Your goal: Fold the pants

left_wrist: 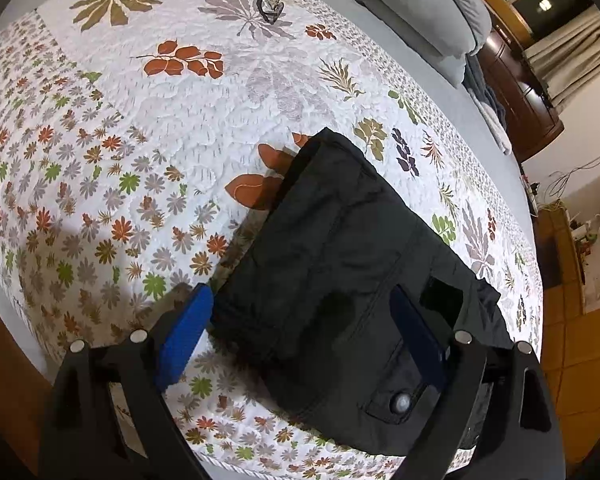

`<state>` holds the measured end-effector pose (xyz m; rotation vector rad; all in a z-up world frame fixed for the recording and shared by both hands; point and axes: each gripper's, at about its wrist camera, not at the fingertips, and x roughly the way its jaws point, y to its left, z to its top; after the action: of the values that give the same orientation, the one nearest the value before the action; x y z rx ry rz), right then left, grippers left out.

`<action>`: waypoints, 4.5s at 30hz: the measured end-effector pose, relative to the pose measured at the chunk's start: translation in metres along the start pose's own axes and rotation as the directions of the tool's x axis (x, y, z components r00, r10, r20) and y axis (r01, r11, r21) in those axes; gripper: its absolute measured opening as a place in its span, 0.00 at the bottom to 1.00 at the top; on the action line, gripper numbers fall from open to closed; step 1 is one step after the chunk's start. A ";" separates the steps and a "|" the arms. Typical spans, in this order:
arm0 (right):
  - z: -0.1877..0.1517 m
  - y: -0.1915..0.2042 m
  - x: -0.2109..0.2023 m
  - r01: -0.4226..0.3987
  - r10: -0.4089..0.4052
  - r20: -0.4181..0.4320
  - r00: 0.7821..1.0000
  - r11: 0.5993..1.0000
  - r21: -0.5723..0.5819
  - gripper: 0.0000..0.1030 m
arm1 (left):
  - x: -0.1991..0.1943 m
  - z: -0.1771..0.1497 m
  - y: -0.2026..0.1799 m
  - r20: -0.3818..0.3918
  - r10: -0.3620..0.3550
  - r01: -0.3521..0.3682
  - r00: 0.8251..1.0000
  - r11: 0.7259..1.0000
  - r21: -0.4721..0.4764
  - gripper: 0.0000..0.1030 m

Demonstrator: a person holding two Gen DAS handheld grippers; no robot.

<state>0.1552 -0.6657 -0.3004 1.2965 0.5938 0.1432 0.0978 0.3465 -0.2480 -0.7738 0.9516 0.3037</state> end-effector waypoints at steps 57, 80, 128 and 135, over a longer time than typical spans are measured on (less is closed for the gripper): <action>-0.285 0.324 0.130 -0.040 -0.296 -0.201 0.934 0.472 -0.881 0.14 | 0.002 -0.026 0.017 -0.021 -0.099 0.100 0.995 0.995 0.022 0.87; -0.458 0.262 0.181 -0.067 -0.527 -0.019 0.850 -0.071 -0.995 0.14 | 0.008 -0.030 0.020 -0.041 -0.102 0.104 0.994 0.994 0.038 0.87; -0.486 0.217 0.210 -0.110 -0.602 0.089 0.793 -0.284 -0.952 0.40 | -0.002 -0.036 0.056 0.000 -0.300 0.294 0.954 0.932 -0.212 0.89; -0.463 0.312 0.230 -0.394 -0.679 -0.277 0.679 -0.020 -0.919 0.72 | -0.010 -0.035 0.076 0.094 -0.403 0.407 0.911 0.835 -0.370 0.89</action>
<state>0.1933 -0.0809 -0.1534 -0.5211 1.0288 0.7936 0.0292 0.3756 -0.2865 -1.3112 0.6968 0.1188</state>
